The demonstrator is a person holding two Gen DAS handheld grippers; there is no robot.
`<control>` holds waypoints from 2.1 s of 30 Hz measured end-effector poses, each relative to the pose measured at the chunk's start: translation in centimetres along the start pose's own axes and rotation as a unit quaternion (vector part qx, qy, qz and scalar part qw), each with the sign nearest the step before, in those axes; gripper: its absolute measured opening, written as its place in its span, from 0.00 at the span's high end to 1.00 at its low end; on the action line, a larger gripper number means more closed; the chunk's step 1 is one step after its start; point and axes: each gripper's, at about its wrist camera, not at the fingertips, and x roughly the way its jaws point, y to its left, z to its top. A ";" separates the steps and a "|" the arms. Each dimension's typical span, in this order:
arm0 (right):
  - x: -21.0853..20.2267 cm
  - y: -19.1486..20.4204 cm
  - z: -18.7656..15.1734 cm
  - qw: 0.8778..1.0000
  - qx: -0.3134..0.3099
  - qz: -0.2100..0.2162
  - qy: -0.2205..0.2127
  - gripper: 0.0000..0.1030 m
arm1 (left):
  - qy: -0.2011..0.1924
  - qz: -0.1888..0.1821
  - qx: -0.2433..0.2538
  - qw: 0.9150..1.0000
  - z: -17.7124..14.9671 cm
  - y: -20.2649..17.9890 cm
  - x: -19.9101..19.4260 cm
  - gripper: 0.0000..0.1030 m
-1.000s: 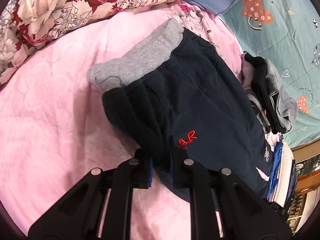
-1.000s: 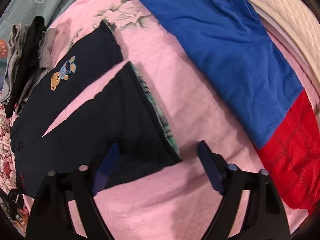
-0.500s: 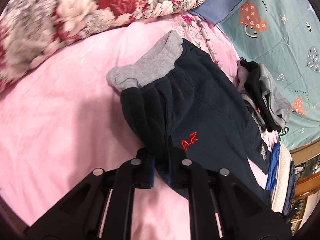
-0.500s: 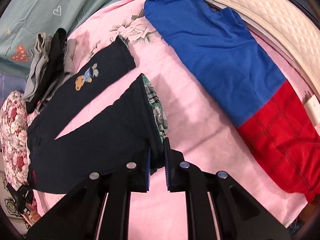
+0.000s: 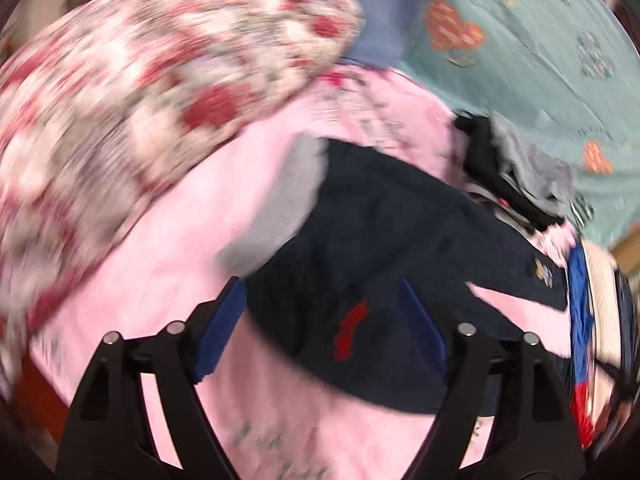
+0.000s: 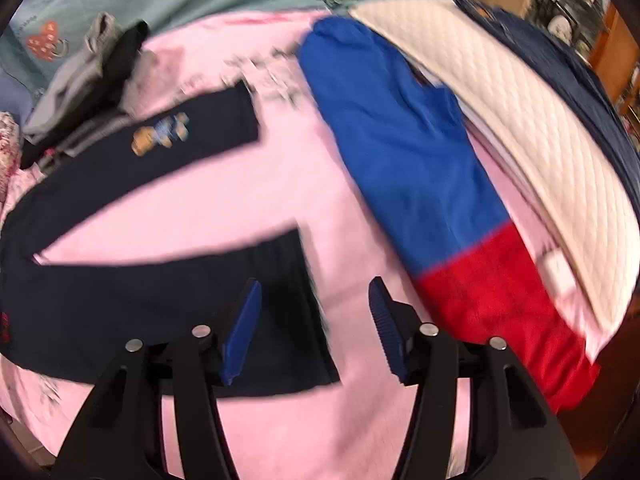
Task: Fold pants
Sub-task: 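Grasp the leg hems with the right tool while the left tool holds the waistband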
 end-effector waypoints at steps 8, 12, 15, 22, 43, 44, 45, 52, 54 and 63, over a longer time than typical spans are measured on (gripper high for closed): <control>9.9 4.3 12.1 0.997 -0.025 0.066 0.036 0.40 | 0.145 -0.035 0.042 0.988 5.8 -3.7 13.9 0.32; 13.8 4.7 13.4 0.995 -0.040 0.060 0.064 0.40 | 0.157 -0.027 0.046 0.986 5.3 -3.2 16.0 0.34; 15.5 4.5 13.3 0.994 -0.038 0.069 0.074 0.61 | 0.156 -0.019 0.056 0.986 5.1 -3.5 15.8 0.37; 13.2 3.1 10.9 0.993 -0.004 0.094 0.074 0.89 | 0.157 -0.016 0.065 0.985 4.0 -2.5 15.3 0.46; 1.9 4.7 1.7 0.998 -0.031 0.056 -0.003 0.54 | 0.169 -0.096 0.315 0.929 16.4 -4.5 19.8 0.12; 1.2 5.0 1.2 0.998 -0.037 0.050 -0.006 0.54 | 0.174 -0.103 0.326 0.924 15.8 -4.7 20.2 0.12; 0.6 5.5 1.0 0.998 -0.044 0.047 -0.007 0.54 | 0.182 -0.109 0.334 0.918 15.5 -4.9 20.9 0.12; -2.0 15.9 3.4 0.973 -0.203 0.097 -0.041 0.54 | 0.180 -0.118 0.391 0.895 13.9 -5.2 22.4 0.52; -1.8 20.3 4.3 0.950 -0.274 0.143 -0.047 0.54 | 0.190 -0.132 0.374 0.898 14.2 -5.0 22.4 0.78; 3.7 39.9 7.8 0.823 -0.500 0.269 -0.007 0.54 | 0.137 -0.137 0.349 0.917 13.7 -3.9 19.1 0.81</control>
